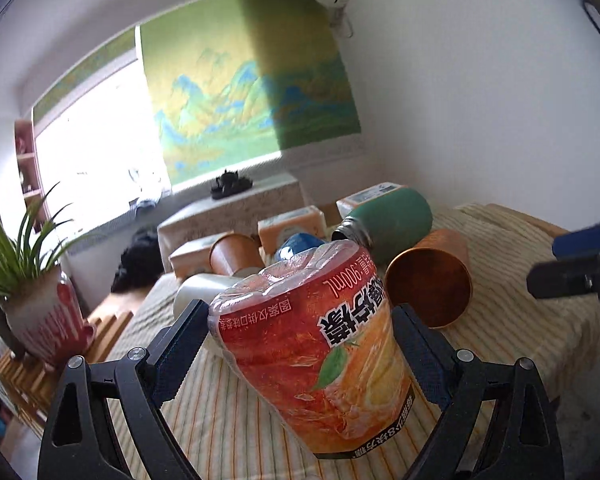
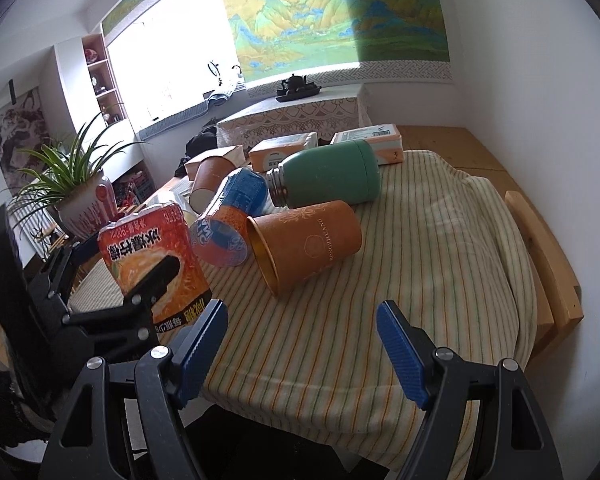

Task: Flip cup upside down
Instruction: 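Lower the jar upright onto the cloth with the left tool and open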

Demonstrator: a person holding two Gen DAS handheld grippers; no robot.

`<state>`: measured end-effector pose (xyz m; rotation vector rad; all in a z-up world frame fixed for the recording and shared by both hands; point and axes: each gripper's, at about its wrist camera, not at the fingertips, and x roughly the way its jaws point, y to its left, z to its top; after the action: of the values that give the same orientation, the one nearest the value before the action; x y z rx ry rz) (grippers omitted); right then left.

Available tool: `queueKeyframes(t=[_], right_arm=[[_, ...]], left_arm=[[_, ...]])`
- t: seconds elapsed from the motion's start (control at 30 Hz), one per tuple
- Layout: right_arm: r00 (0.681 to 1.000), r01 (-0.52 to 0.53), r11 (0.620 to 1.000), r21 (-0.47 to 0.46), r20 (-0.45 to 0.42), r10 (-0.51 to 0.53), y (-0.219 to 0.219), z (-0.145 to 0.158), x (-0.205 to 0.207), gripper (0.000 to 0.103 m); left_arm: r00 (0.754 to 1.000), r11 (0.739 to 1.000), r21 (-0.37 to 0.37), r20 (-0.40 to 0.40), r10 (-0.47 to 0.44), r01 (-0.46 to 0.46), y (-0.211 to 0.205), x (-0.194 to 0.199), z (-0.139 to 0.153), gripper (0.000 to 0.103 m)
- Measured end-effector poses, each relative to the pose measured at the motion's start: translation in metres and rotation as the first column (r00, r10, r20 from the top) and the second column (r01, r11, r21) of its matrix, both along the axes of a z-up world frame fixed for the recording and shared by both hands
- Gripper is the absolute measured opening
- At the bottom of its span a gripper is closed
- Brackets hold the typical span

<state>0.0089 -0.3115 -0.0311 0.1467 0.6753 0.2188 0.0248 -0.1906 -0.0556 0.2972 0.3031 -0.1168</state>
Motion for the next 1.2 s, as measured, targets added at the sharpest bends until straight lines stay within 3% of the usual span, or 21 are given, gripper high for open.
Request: queueKeyframes(t=[0.33, 0.43, 0.8, 1.0, 1.2], right_arm=[[0.999, 0.039, 0.999, -0.025, 0.028, -0.038, 0.012, 0.005, -0.003, 0.073], [0.998, 0.045, 0.998, -0.033, 0.032, -0.044, 0.016, 0.007, -0.007, 0.073], [0.997, 0.065, 0.996, -0.057, 0.042, -0.063, 0.029, 0.011, -0.024, 0.073], [0.997, 0.063, 0.997, -0.054, 0.055, -0.06, 0.034, 0.014, -0.029, 0.073], [0.992, 0.076, 0.995, -0.065, 0.103, -0.07, 0.045, 0.018, -0.044, 0.073]], left_arm=[[0.997, 0.999, 0.007, 0.061, -0.04, 0.039, 0.0, -0.012, -0.006, 0.094], [0.996, 0.997, -0.005, 0.023, -0.082, 0.082, 0.001, -0.015, -0.009, 0.095], [0.993, 0.992, -0.032, 0.002, -0.121, 0.121, 0.012, -0.02, -0.018, 0.095], [0.991, 0.99, -0.035, -0.007, -0.136, 0.135, 0.017, -0.034, -0.02, 0.101], [0.994, 0.986, -0.136, -0.028, -0.103, 0.098, 0.054, -0.066, -0.011, 0.102]])
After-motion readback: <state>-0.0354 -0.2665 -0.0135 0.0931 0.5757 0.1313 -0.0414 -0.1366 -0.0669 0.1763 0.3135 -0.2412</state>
